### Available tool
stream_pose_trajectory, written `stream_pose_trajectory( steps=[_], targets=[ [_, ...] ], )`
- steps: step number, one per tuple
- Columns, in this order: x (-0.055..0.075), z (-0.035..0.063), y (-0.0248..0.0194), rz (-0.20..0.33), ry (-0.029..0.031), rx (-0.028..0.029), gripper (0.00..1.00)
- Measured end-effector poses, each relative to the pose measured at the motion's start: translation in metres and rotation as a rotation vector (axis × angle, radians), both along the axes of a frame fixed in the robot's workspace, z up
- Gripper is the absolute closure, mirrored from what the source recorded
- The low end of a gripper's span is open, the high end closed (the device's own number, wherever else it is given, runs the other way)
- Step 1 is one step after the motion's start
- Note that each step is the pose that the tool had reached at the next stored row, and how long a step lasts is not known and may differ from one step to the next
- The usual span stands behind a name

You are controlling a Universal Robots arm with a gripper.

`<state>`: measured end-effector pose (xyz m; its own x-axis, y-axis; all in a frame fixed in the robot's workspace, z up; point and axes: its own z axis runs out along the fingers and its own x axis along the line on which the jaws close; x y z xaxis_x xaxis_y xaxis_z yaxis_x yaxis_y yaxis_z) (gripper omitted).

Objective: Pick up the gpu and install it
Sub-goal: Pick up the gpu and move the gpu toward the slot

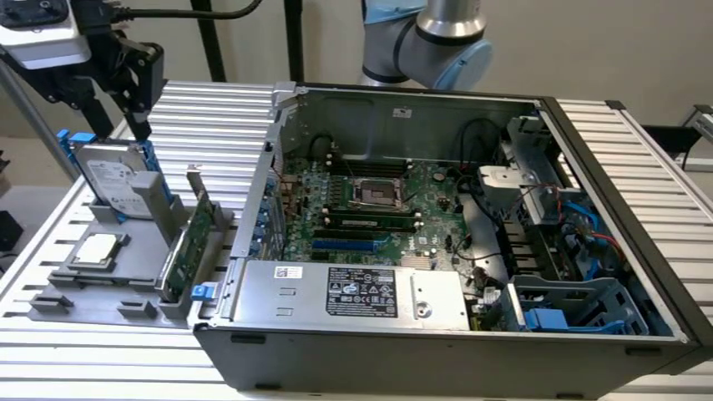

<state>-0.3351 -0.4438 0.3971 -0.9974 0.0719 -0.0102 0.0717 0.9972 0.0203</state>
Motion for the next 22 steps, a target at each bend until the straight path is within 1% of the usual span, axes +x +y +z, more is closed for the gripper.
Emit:
stream_pose_trajectory(
  steps=[8,13,15,17,18,22],
  targets=[
    [0.009,-0.0146,-0.016,0.0,-0.0009,0.0001,0.52],
    [0.013,-0.0237,-0.0276,0.0,-0.0056,0.0,0.52],
    [0.015,-0.0274,-0.0314,0.0,-0.0076,0.0001,0.52],
    [0.017,-0.0309,-0.034,0.0,-0.009,0.0001,0.52],
    [0.02,-0.0326,-0.0345,0.0,-0.0091,-0.0001,0.52],
    [0.028,-0.0401,-0.0348,0.0,-0.0094,0.0001,0.52]
  ],
)
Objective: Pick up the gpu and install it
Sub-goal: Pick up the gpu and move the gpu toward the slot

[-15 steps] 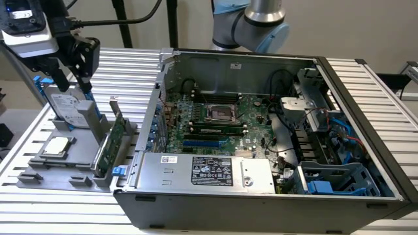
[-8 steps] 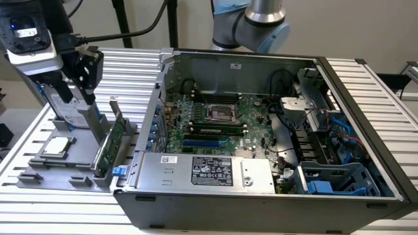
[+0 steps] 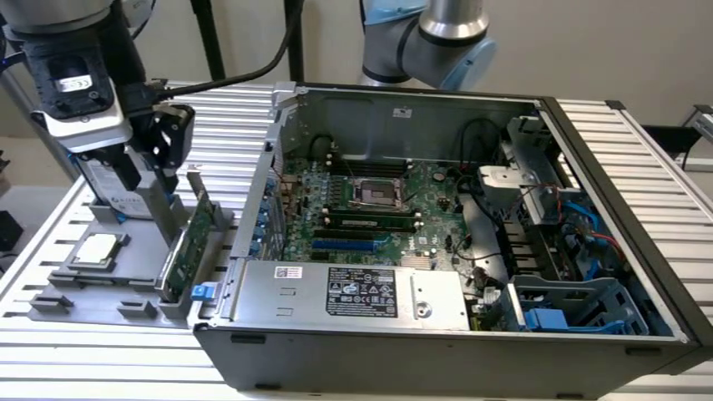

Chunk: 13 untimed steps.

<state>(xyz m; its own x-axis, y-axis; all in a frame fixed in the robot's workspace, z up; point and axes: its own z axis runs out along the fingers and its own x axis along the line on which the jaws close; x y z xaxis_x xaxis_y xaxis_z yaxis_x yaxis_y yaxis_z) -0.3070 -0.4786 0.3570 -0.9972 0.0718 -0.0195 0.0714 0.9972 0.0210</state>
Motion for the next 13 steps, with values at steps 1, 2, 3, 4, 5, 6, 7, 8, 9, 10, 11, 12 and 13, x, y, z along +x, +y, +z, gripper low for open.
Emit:
stream_pose_trajectory(
  steps=[1,2,3,4,5,6,7,8,9,10,11,12,13],
  targets=[
    [0.001,-0.0018,0.0,0.0,-0.0001,0.0001,0.52],
    [0.001,-0.0035,0.0001,-0.001,0.0,0.0,0.52],
    [0.001,-0.0054,0.0001,-0.002,0.0001,-0.0001,0.52],
    [0.001,-0.0072,0.0001,-0.003,0.0,-0.0001,0.52],
    [0.001,-0.0091,0.0003,-0.003,-0.0001,0.0001,0.52],
    [0.001,-0.0108,0.0004,-0.004,0.0001,-0.0001,0.52],
    [0.001,-0.0126,0.0006,-0.006,0.0001,-0.0001,0.52],
    [0.001,-0.0145,0.0009,-0.009,0.0,0.0,0.52],
    [0.001,-0.0163,0.0012,-0.013,0.0,0.0,0.52],
    [0.001,-0.0181,0.0014,-0.016,0.0001,0.0,0.52],
    [0.001,-0.0199,0.0016,-0.02,0.0,0.0,0.52],
    [0.001,-0.0216,0.0018,-0.024,0.0001,-0.0001,0.52],
    [0.001,-0.0235,0.002,-0.028,0.0001,-0.0001,0.52]
  ],
)
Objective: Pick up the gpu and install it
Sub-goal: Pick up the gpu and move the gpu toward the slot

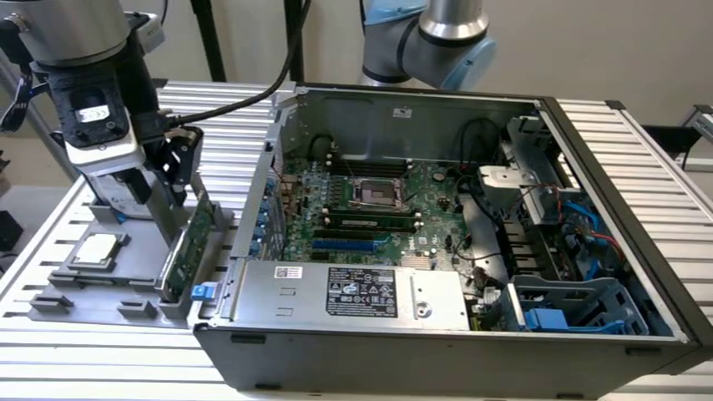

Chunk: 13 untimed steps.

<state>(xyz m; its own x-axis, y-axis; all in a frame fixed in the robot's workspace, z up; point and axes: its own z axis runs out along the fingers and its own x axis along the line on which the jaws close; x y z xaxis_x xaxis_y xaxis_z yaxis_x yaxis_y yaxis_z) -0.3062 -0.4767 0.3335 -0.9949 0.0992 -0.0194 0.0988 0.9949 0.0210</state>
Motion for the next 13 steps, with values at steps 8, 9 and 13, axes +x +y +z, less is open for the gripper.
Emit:
stream_pose_trajectory(
  steps=[8,9,13],
  targets=[
    [-0.007,-0.0145,0.0045,-0.01,-0.0006,-0.0006,0.52],
    [-0.009,-0.0164,0.0051,-0.01,-0.0012,-0.0009,0.52],
    [-0.011,-0.0234,0.0064,-0.011,-0.0105,-0.0036,0.52]
  ],
)
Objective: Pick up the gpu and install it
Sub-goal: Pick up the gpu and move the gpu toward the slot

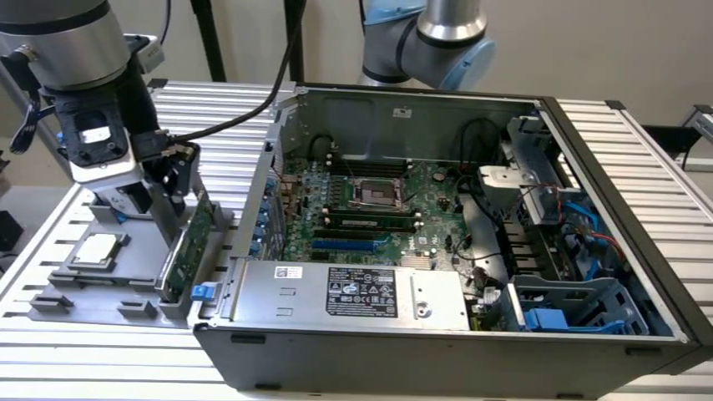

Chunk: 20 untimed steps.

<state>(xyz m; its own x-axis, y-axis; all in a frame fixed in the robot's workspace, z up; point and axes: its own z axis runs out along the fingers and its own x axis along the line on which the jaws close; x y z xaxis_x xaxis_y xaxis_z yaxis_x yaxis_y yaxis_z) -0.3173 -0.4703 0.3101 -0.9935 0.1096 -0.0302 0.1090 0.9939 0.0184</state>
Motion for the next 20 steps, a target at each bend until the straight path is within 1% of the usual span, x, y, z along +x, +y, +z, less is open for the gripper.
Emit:
stream_pose_trajectory(
  steps=[3,5,11,20],
  targets=[
    [0.0,-0.0042,0.0005,0.0,-0.0097,-0.0027,0.52],
    [0.0,-0.0076,0.0011,0.0,-0.0137,-0.0045,0.52],
    [-0.003,-0.0186,0.0032,-0.002,-0.0158,-0.0062,0.52],
    [-0.004,-0.0348,0.0033,-0.006,-0.0212,-0.0096,0.52]
  ],
)
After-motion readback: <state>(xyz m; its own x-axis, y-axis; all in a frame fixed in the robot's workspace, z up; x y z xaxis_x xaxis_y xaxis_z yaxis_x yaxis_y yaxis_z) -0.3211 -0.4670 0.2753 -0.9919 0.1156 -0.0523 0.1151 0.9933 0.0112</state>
